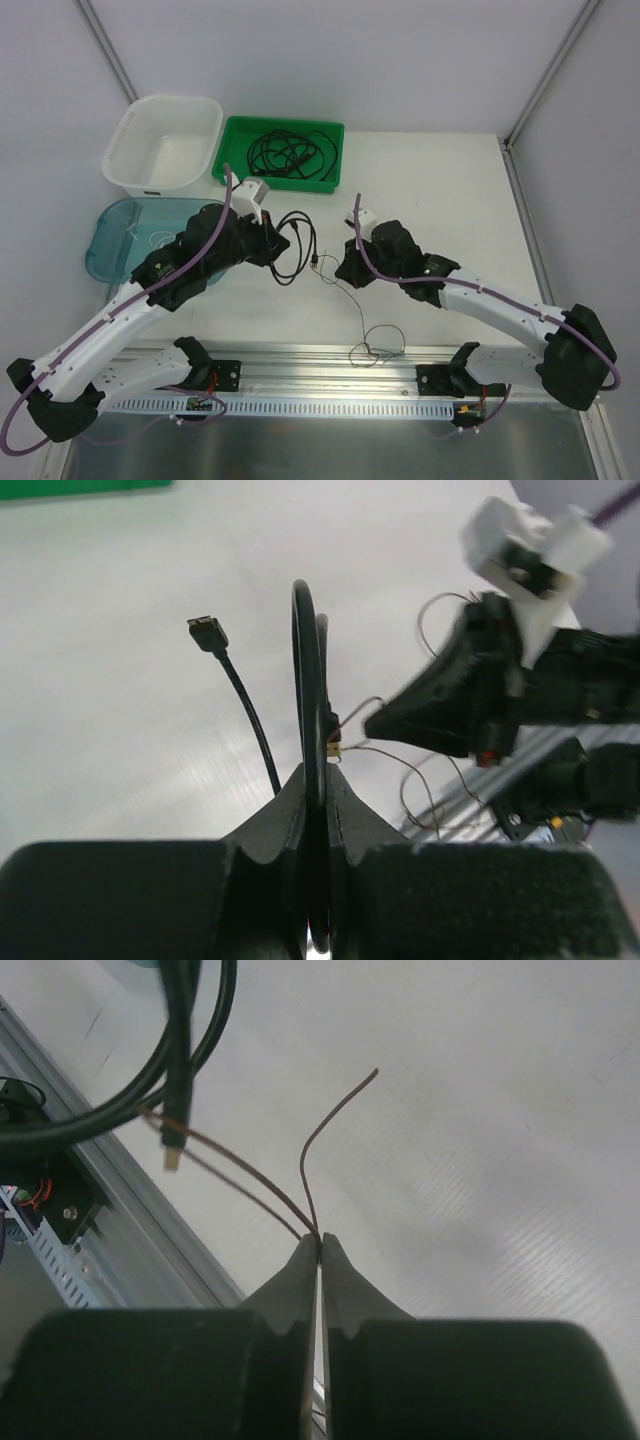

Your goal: Untangle the cables

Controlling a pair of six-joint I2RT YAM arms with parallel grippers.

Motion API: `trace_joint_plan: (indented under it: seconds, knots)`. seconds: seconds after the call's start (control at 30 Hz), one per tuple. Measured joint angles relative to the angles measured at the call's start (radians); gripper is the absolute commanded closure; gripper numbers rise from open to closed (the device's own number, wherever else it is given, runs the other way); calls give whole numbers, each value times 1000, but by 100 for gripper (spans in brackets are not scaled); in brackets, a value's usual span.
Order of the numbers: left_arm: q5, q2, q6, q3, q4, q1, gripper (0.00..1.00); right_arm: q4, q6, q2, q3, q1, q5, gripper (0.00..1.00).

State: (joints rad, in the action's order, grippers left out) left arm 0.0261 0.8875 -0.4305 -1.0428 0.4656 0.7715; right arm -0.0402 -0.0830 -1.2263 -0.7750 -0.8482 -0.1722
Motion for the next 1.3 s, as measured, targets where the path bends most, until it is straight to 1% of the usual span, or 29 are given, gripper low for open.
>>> trace_joint_plan:
  seconds: [0.13,0.27,0.37,0.43,0.57,0.7,0.73,0.8,0.83,0.9,0.93,0.97,1.03,1.13,1.3]
  knots:
    - [118,30,-1,0,1,0,100,-87,32,116,-8,0,3,99]
    - [253,95,-5,0,5,-2,100,-154,61,224,-19,0,17,99]
    - [322,151,-10,-4,10,-20,100,-204,77,284,-19,0,44,99]
    - [336,190,-17,-18,19,-50,100,-233,81,314,-17,1,69,99]
    - [339,246,-24,-87,29,-110,100,-297,70,328,-16,11,179,99]
    - [285,281,-20,-185,16,-173,100,-373,13,295,-16,69,293,99]
    - [261,289,-18,-209,9,-195,100,-399,-8,273,-18,113,324,97]
    - [209,308,-11,-253,-5,-239,100,-440,-40,227,-27,159,362,89]
    - [191,320,-3,-274,-14,-257,100,-459,-57,200,-32,183,377,76]
    - [155,356,13,-317,-30,-292,100,-488,-87,155,-39,214,398,55]
    - [137,378,21,-340,-41,-306,100,-497,-96,141,-40,220,402,34]
    - [120,403,24,-363,-45,-322,100,-504,-100,133,-40,222,403,26]
    - [74,462,28,-415,-61,-357,100,-512,-104,130,-40,222,401,15]
    - [27,562,29,-499,-82,-409,100,-516,-96,132,-40,222,398,9]
    - [-35,750,26,-655,-137,-481,100,-519,-77,157,-40,222,386,8]
